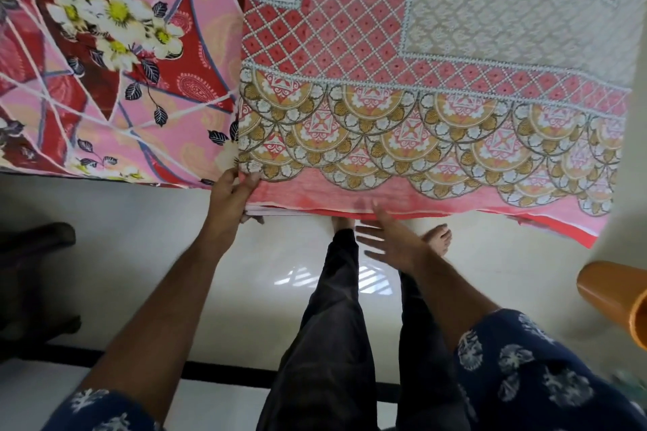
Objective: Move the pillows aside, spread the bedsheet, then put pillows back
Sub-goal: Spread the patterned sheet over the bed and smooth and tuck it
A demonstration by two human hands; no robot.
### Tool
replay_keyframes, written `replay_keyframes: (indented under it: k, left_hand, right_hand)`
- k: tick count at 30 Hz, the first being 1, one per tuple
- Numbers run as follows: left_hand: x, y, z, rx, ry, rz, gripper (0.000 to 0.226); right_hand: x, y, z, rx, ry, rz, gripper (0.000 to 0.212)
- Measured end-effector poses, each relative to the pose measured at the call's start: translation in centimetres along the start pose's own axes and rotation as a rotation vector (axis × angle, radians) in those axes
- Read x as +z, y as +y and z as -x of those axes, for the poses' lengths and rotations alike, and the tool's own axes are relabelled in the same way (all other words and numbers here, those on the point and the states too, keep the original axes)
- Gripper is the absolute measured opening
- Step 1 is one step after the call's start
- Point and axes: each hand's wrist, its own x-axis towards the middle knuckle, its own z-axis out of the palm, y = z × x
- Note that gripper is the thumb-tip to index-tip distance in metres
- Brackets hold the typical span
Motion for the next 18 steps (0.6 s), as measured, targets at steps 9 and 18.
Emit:
replay_keyframes:
  k: [9, 18]
  left_hand:
    - [-2.1, 0.3, 0.4, -0.021, 0.137, -0.107, 0.004]
    - [-1.1, -1.5, -1.1, 0.028, 0.146, -0.526, 0.01]
  right_hand:
    - [8.2, 1.2, -0.3, -0.282, -0.147, -0.805, 0.069]
    - [-5.9, -2.8, 2.7, -0.553, 0.259, -0.674, 0.031]
